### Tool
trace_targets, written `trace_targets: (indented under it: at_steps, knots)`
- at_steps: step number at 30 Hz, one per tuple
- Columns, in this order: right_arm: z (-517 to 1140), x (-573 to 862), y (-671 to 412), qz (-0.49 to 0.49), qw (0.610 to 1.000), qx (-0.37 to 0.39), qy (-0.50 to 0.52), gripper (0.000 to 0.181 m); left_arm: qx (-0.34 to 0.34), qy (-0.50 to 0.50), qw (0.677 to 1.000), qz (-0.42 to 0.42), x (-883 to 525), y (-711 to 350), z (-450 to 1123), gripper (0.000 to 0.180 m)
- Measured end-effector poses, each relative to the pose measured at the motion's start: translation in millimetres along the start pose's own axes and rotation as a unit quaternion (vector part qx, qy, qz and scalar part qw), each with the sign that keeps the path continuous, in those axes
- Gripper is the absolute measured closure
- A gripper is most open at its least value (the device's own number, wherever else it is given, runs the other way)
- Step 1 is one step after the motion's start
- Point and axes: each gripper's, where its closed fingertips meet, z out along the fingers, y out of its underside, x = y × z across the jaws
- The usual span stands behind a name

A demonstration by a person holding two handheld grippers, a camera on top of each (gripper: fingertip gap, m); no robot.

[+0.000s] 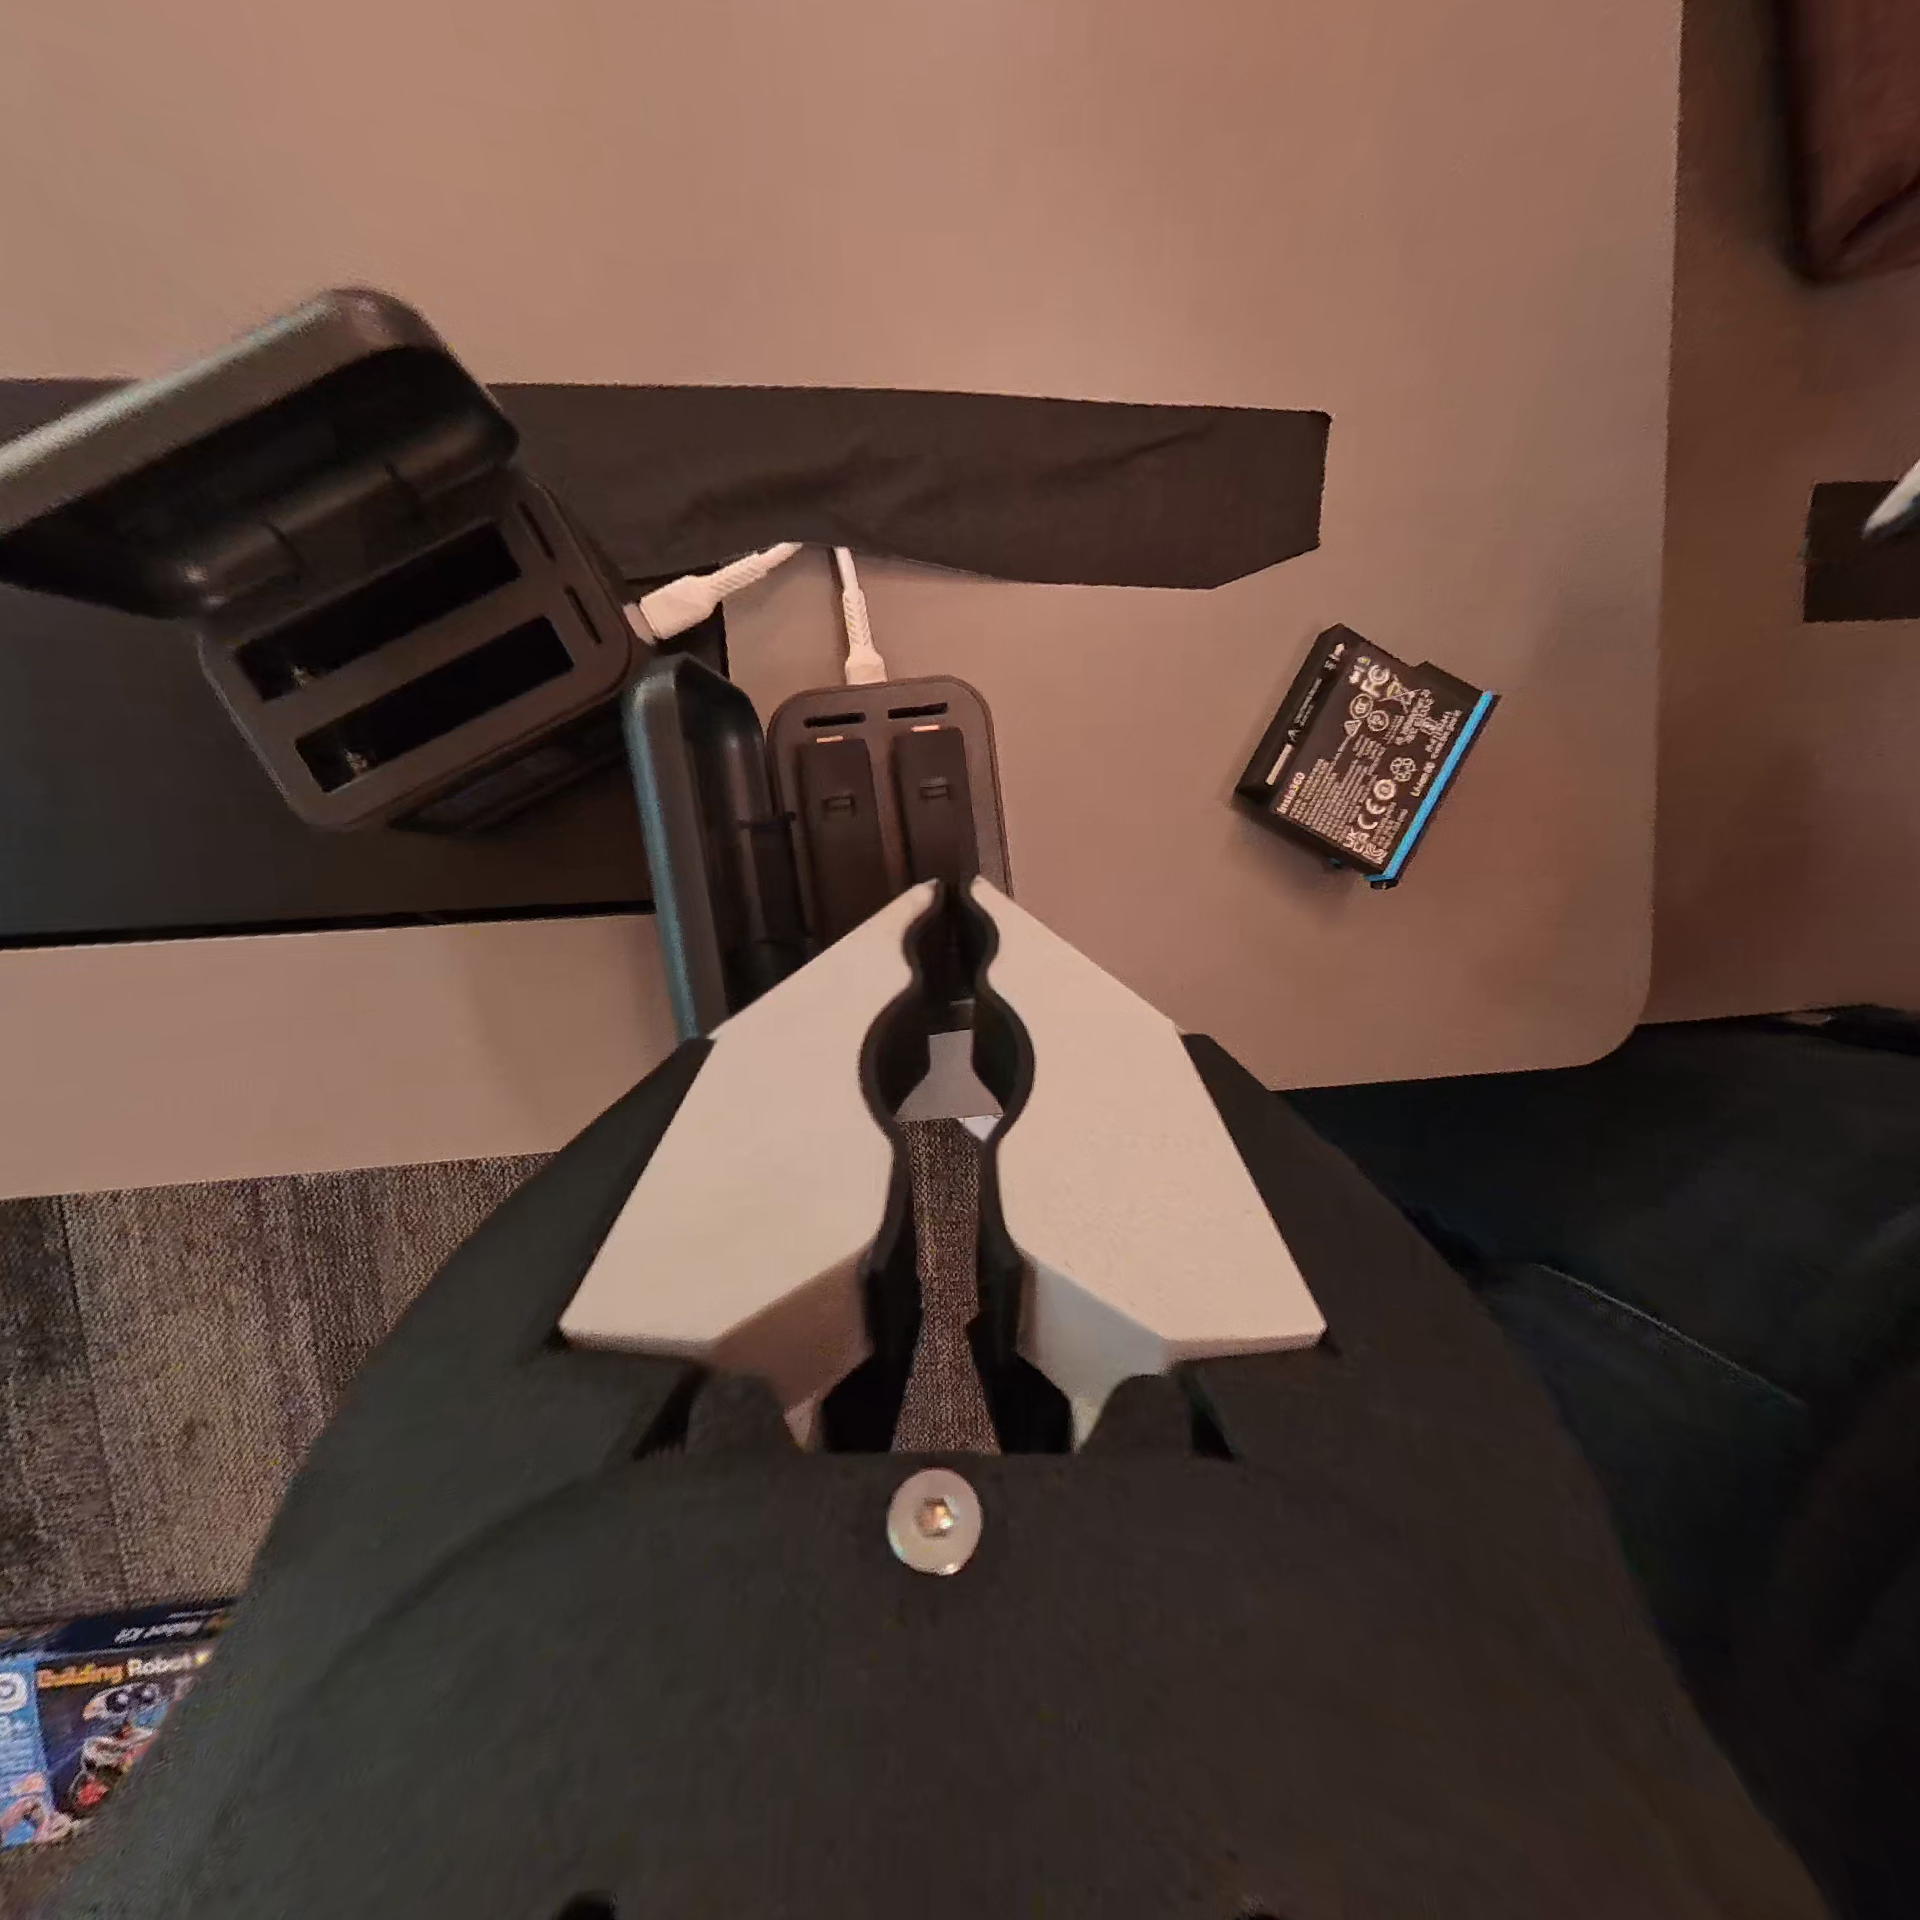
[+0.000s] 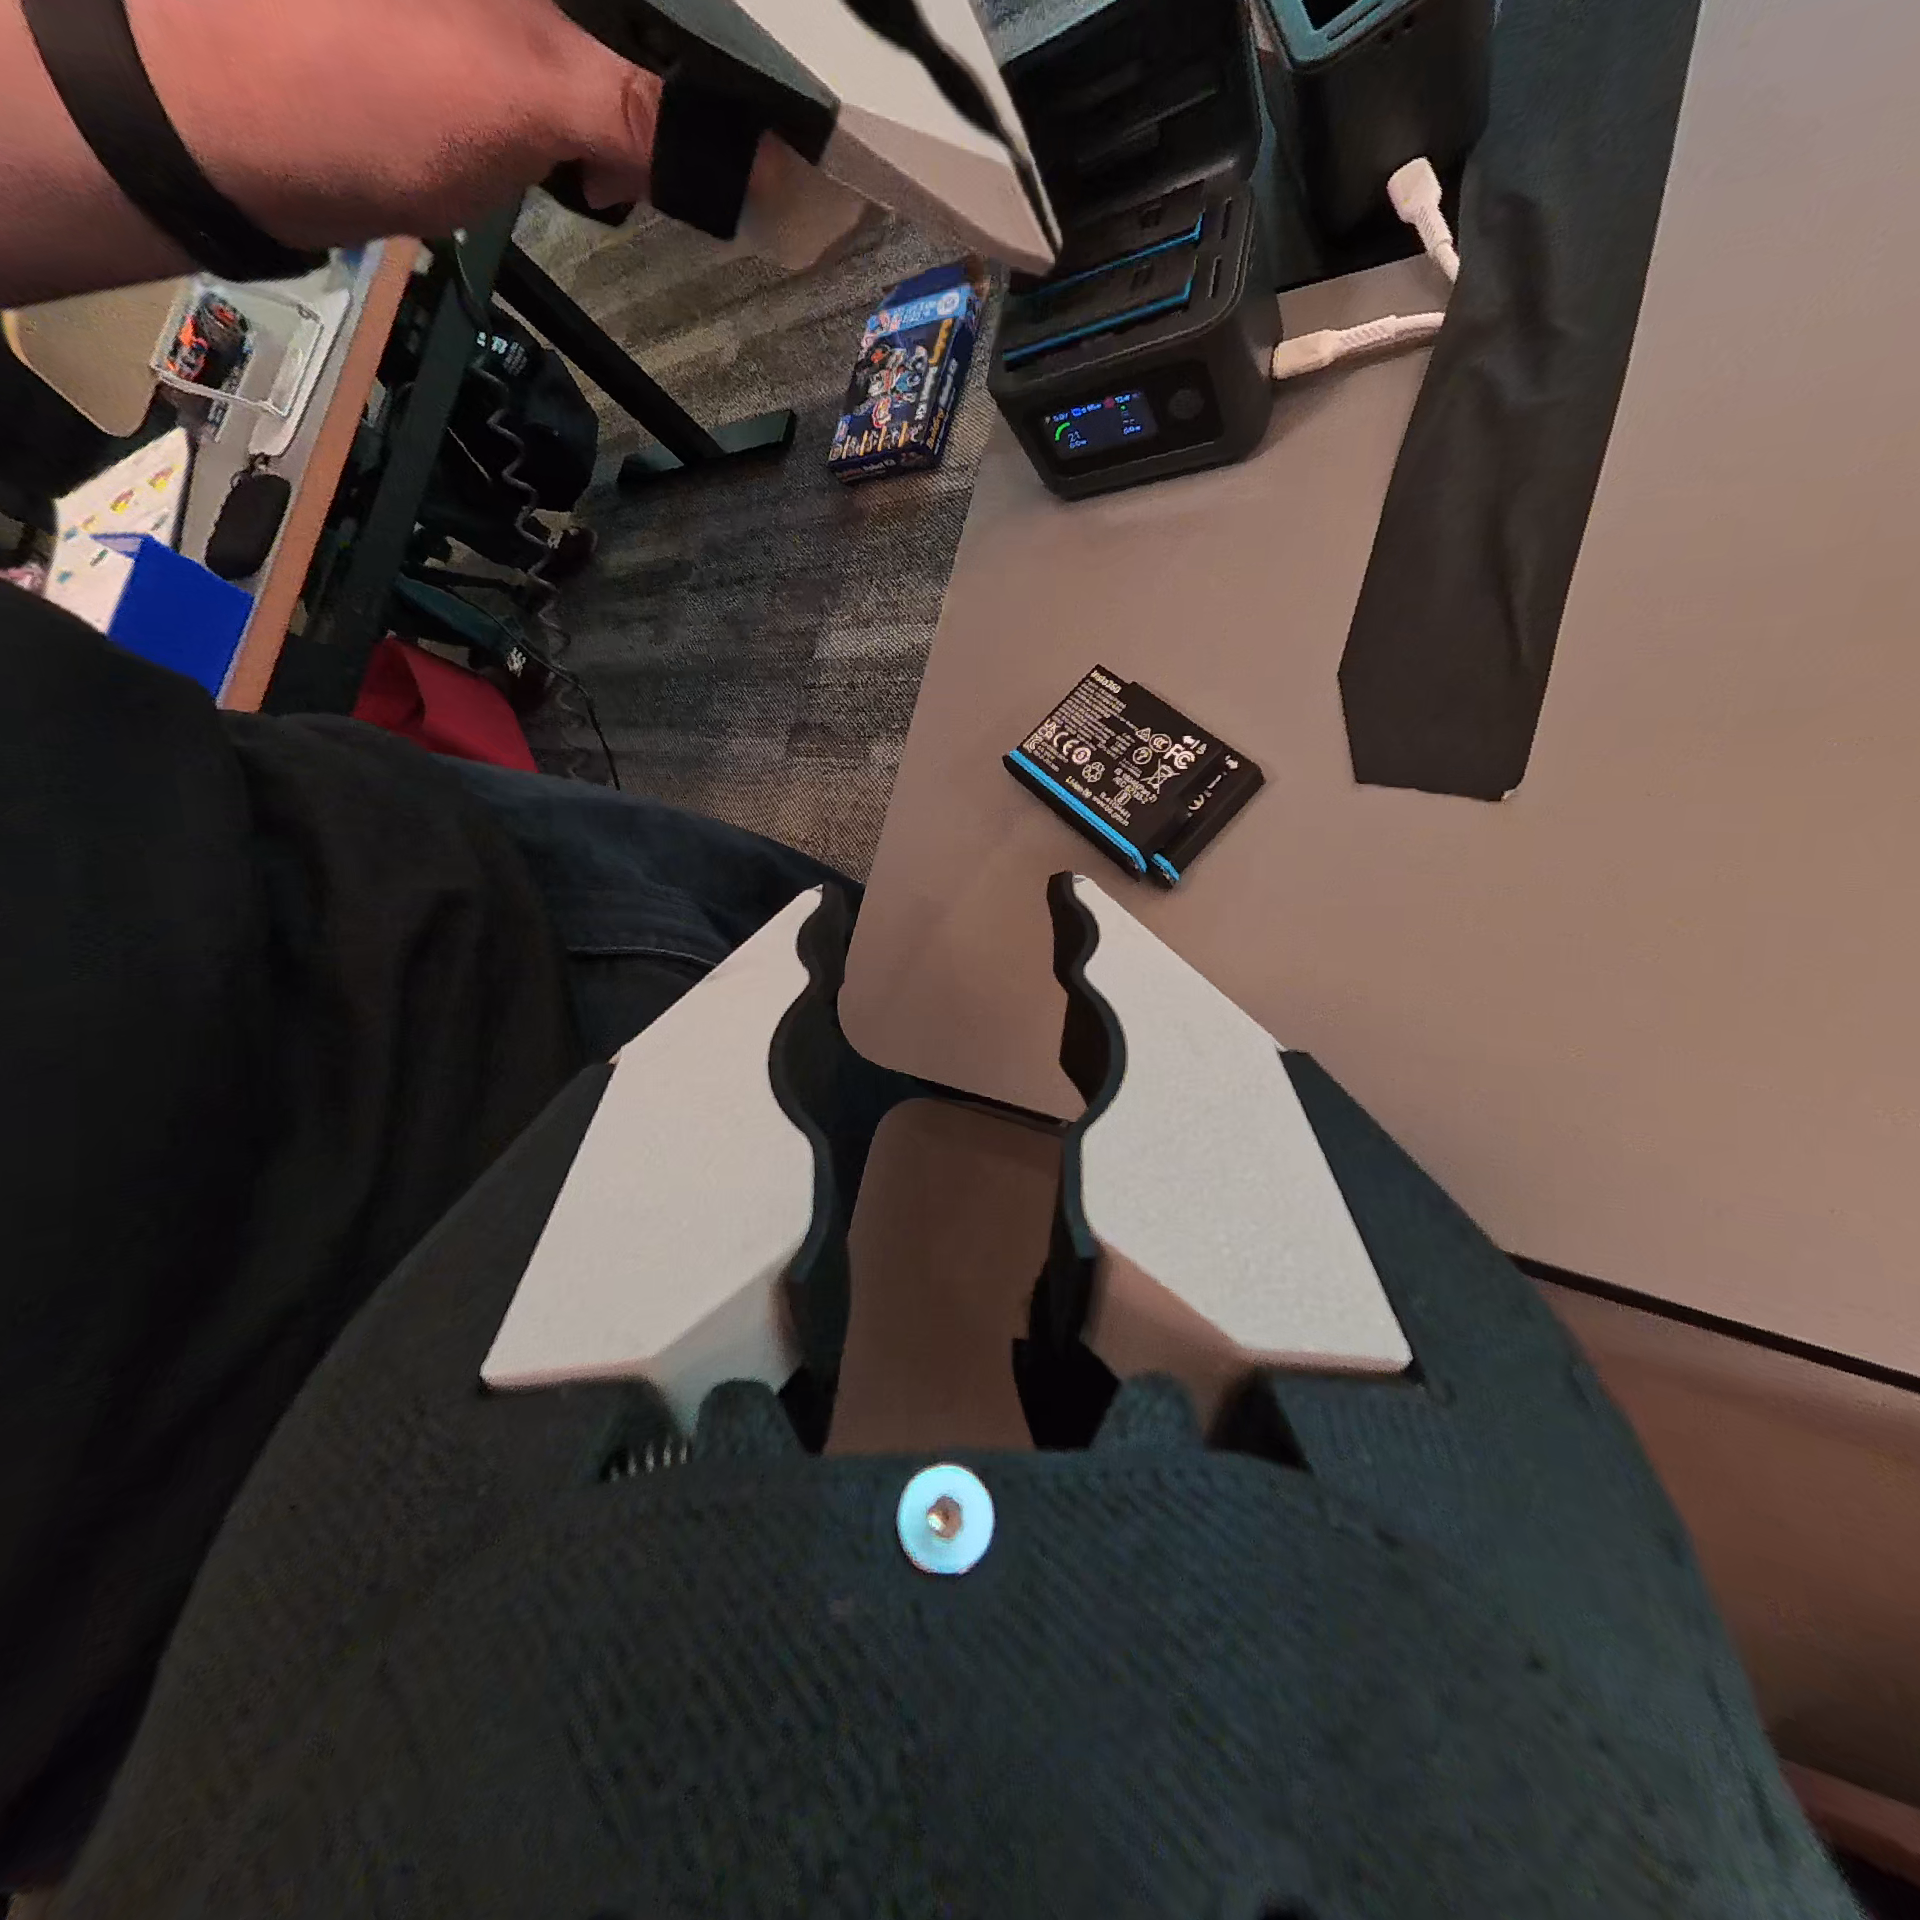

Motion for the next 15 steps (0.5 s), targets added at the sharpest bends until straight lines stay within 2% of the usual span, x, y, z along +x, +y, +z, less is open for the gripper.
trace_targets:
  at_steps: [9, 13, 15]
  knots:
    - [2.4, 1.7, 2.4, 0.007, 1.000, 0.002, 0.001, 0.141, -0.062, -0.002, 0.998, 0.019, -1.8, 4.3, 9.4, 0.180]
    - [2.0, 0.9, 3.5, 0.009, 1.000, 0.004, 0.002, 0.141, -0.069, -0.018, 0.996, 0.046, -2.7, 3.6, 10.4, 0.180]
    - [2.3, 1.7, 4.8, 0.011, 1.000, 0.004, 0.004, 0.141, -0.043, -0.038, 0.998, 0.029, -9.8, -2.2, 6.7, 0.180]
